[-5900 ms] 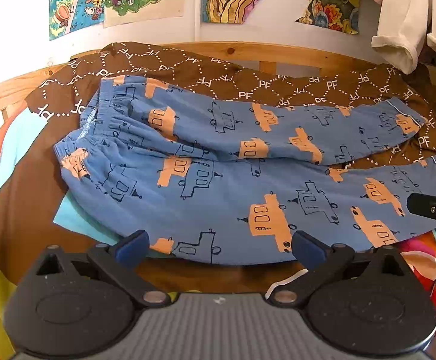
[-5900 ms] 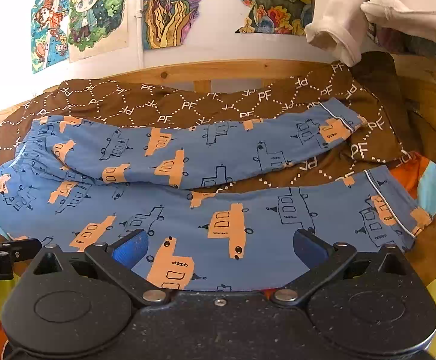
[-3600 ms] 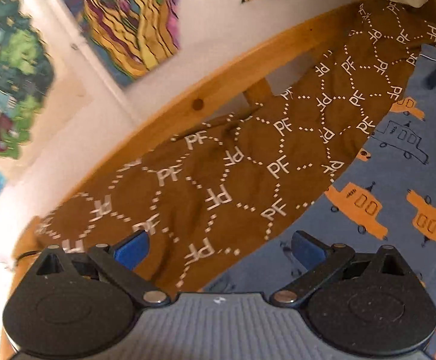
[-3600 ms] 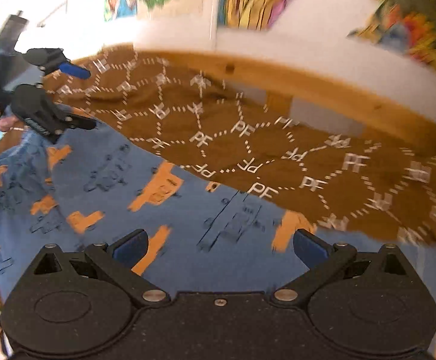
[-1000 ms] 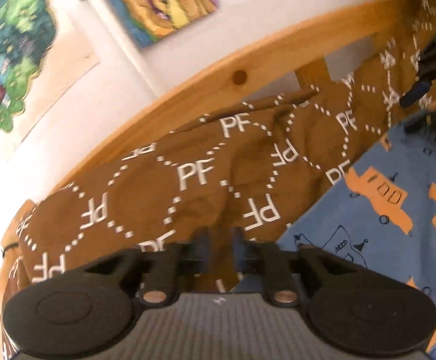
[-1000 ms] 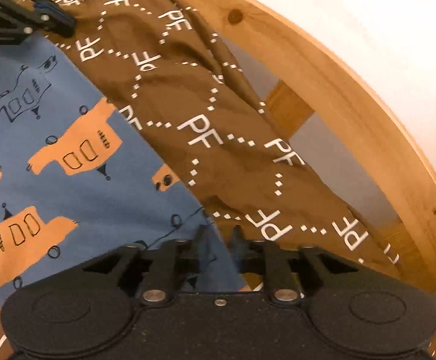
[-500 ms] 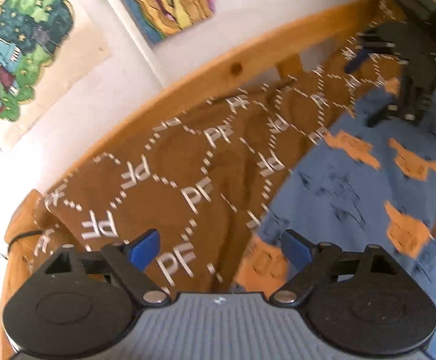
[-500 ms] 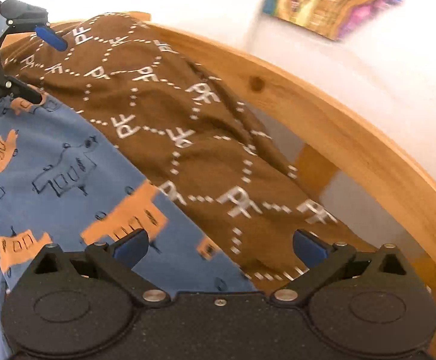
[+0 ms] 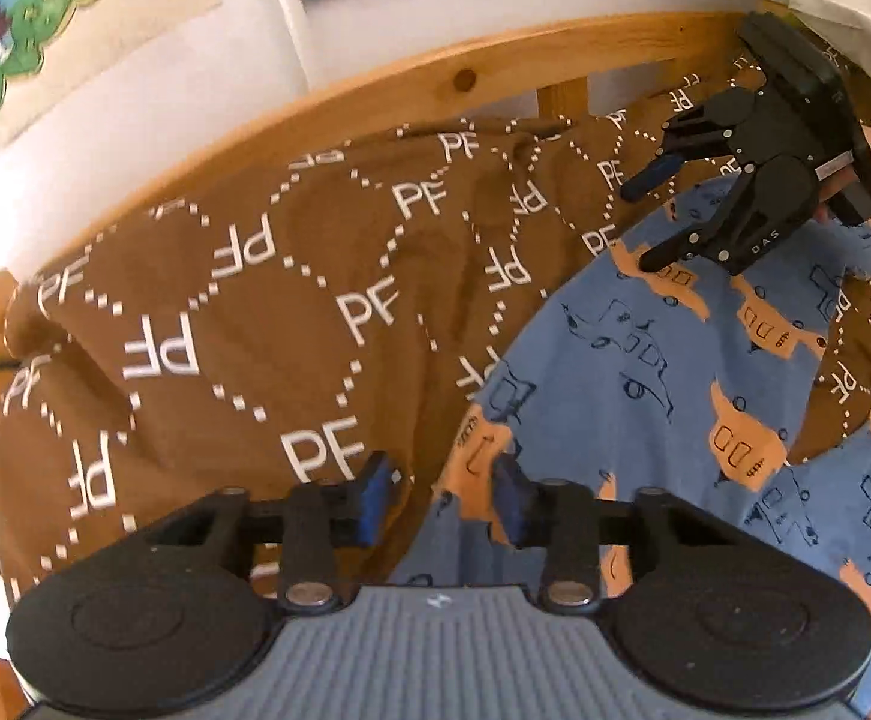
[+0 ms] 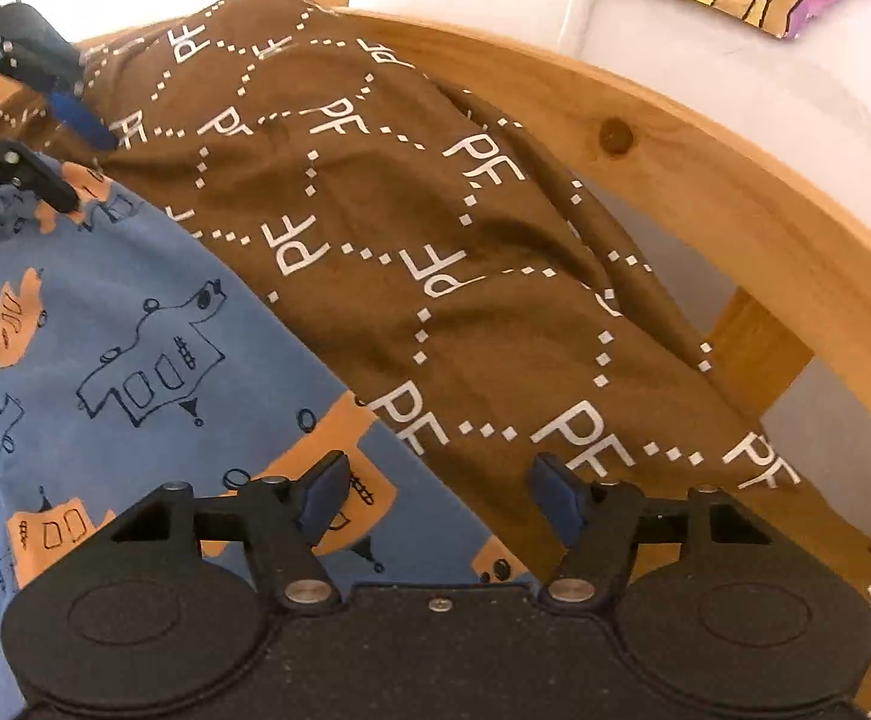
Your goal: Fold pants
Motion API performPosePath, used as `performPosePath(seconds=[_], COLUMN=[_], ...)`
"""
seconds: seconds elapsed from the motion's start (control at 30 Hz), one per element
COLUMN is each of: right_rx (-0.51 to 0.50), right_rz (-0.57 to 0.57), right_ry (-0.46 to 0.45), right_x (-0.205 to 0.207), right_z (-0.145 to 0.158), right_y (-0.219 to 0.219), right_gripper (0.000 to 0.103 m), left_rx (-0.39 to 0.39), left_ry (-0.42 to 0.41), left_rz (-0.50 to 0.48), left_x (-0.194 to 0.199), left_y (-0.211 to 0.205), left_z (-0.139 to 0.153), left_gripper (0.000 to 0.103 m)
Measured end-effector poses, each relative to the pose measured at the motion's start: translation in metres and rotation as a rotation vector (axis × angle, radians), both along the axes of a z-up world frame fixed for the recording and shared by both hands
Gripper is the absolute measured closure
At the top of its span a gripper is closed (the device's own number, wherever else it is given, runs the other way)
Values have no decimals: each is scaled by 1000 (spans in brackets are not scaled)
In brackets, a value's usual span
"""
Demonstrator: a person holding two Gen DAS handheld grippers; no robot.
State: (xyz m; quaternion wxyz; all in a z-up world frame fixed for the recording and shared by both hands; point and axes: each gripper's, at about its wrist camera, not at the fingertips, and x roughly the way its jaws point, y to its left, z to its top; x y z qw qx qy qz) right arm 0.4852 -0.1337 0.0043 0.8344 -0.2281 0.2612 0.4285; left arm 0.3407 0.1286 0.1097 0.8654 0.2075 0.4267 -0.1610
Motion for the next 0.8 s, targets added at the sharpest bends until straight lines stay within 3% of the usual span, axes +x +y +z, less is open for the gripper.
performPosePath(seconds=[0.07, 0.17, 0.23, 0.3, 0.4, 0.57, 0.8], right_rx=[21, 6, -5, -2, -5, -17, 17], right_rz=[14, 23, 5, -25, -68, -81, -95], right_ry=[7, 10, 10, 12, 26, -4, -90], right_x=[0, 1, 4, 5, 4, -17, -47], right_z=[0, -4, -7, -7, -7, -14, -9], right_y=[-2, 1, 4, 5, 5, 3, -7], right_gripper=[34, 34, 43, 65, 88, 102, 103], left_rx=[6, 70, 118, 151, 167, 159, 132], left_ry=[23, 36, 22, 13, 11, 5, -39], left_rz=[-2, -2, -5, -3, 12, 30, 38], left_x=[-1, -1, -1, -2, -2, -4, -9], left_y=[2, -3, -10, -16, -19, -19, -22], left_z=[-2, -9, -12, -13, -12, -6, 5], left_gripper=[84, 94, 98, 99, 99, 99, 99])
